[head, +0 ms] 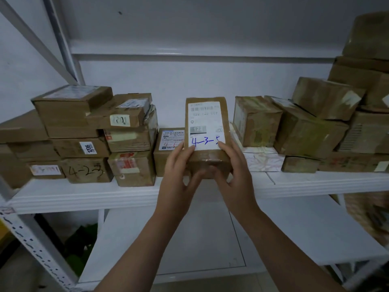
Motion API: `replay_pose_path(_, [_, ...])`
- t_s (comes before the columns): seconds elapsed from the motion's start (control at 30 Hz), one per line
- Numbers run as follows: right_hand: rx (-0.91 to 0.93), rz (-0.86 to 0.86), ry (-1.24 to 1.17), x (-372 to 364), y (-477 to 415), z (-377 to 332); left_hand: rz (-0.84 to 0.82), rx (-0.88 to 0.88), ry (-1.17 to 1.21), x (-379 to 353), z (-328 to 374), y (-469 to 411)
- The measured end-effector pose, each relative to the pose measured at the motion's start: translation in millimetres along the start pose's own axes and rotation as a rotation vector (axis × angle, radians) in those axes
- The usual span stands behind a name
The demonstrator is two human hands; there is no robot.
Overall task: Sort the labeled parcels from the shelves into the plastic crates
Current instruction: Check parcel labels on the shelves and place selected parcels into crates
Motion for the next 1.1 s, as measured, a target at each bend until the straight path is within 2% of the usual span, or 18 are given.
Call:
replay_pose_path(0.07, [-0.055, 0.029, 0.009, 6, -9, 4, -0.102, -0.113, -0.171, -9, 9, -11])
replay_pose_path(0.13, [-0.073, 0.044, 0.019, 8, -21, 1, -0.147, -0.095, -0.261, -8, 14, -27])
replay_pose_path(0.3, [-0.032, 0.064, -0.008, -3, -62, -17, -0.062, -0.197, -0.476, 23, 34, -68])
replay_pose_path(0.43, [-0.016, 0.018, 0.036, -28, -93, -29, -0.097, -0.164, -0.689, 44, 31, -90])
replay_pose_path(0.57, [-0.02, -0.037, 0.055, -55, -106, -25, -0.081, -0.248, -1.049, 50, 23, -101])
replay_pose_path(0.67, [-0.056, -0.083, 0.032, -73, -105, -12, -0.109, -0.201, -1.241, 51, 13, -104])
replay_pose_path(0.8, [-0.084, -0.054, -0.029, -71, -105, -3, -0.08, -0.223, -1.234, 49, 6, -107])
replay_pose_path(0.93, [-0.118, -0.128, -0.083, -72, -105, 5, -0.033, -0.25, -1.208, 45, 2, -106])
replay_pose_path(1.03, [-0.119, -0.173, 0.008, -63, -103, 13, 0.002, -0.26, -1.181, 43, 10, -106])
replay_pose_path(1.1, [-0.041, -0.133, 0.13, -45, -102, 10, 0.036, -0.306, -1.158, 36, 23, -105])
Point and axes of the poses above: each hand's wrist, its own y-axis away from the middle knuckle, its own x-axis out of the back of the hand, z = x × y, the point moved 10 cm from there along -y, towards the middle knuckle, and after that the axes turned 2 degrees about -z, right-handed, at the moved point
